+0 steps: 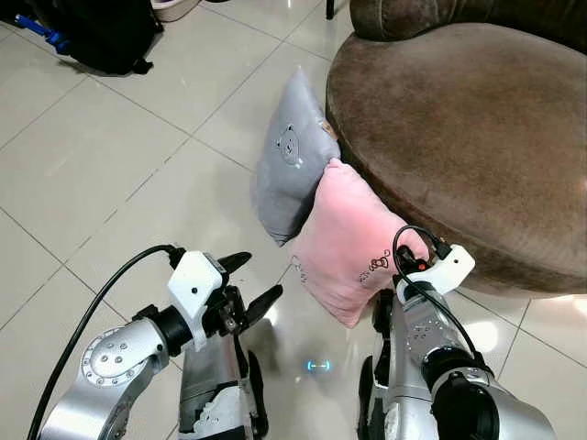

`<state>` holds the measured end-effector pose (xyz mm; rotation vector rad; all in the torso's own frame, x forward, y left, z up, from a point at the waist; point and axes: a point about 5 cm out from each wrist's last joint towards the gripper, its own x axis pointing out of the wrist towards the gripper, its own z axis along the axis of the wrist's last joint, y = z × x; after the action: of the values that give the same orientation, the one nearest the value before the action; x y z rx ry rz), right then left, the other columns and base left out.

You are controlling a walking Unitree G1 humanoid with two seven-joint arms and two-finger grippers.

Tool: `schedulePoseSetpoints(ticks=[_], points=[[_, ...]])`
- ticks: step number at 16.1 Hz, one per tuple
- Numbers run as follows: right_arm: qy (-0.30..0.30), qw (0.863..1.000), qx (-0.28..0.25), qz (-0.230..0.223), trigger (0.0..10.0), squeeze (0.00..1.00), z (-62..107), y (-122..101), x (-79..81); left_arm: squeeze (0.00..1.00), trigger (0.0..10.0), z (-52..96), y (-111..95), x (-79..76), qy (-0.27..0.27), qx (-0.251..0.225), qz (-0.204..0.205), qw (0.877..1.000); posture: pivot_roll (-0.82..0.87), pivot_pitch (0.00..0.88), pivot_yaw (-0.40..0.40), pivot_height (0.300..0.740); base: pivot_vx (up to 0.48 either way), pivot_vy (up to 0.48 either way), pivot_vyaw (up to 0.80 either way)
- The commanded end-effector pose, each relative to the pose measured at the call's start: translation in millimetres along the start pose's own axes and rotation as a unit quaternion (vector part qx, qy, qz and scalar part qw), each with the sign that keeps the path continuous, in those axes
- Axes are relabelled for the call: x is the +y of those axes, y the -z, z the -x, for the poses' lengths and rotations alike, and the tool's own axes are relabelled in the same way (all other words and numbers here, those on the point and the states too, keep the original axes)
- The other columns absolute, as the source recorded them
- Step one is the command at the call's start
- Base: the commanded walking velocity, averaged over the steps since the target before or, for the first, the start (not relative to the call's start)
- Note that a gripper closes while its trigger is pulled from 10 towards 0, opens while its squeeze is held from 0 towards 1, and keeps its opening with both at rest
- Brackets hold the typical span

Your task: Move the pillow to the sofa from floor

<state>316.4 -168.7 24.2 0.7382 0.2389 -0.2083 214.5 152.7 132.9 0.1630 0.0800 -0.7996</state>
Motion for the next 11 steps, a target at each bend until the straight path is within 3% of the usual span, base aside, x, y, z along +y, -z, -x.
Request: schedulePoseSetpoints(ticks=[1, 3, 6, 8, 9, 11], points=[[0.003, 1.000, 0.015, 0.005, 0.0, 0.00, 3.6, 8.4, -3.5, 0.00, 10.0, 1.0, 2.4, -3.7, 0.002, 0.005, 0.000, 1.000, 0.18, 0.310, 0.046, 0.519, 0.000, 0.000, 0.00], [-0.002, 1.000, 0.016, 0.006, 0.0, 0.00, 2.8, 8.0, -1.9, 0.00, 10.0, -1.7, 4.0, -2.4, 0.002, 0.005, 0.001, 1.000, 0.17, 0.295, 0.040, 0.519, 0.000, 0.000, 0.00], [-0.072, 0.997, 0.006, -0.005, 0.0, 0.00, 1.3, 1.8, 9.7, 0.00, 10.0, -15.1, 11.5, 7.0, -0.017, -0.002, 0.004, 1.000, 0.13, 0.232, 0.003, 0.519, 0.000, 0.000, 0.00], [-0.193, 0.981, 0.026, -0.007, 0.0, 0.00, 9.0, 5.8, 26.1, 0.00, 10.0, -26.3, 16.4, 17.7, -0.036, -0.004, 0.007, 0.999, 0.10, 0.187, -0.014, 0.519, 0.000, 0.000, 0.00], [-0.223, 0.974, 0.029, -0.007, 0.0, 0.00, 13.0, 4.8, 29.7, 0.00, 10.0, -29.5, 17.7, 21.1, -0.043, -0.005, 0.009, 0.999, 0.10, 0.174, -0.015, 0.519, 0.000, 0.000, 0.00], [-0.327, 0.945, 0.013, -0.013, 0.0, 0.00, 37.7, -13.3, 46.1, 0.00, 10.0, -45.5, 23.3, 38.2, -0.072, -0.008, 0.022, 0.997, 0.06, 0.131, -0.019, 0.519, 0.000, 0.000, 0.00]])
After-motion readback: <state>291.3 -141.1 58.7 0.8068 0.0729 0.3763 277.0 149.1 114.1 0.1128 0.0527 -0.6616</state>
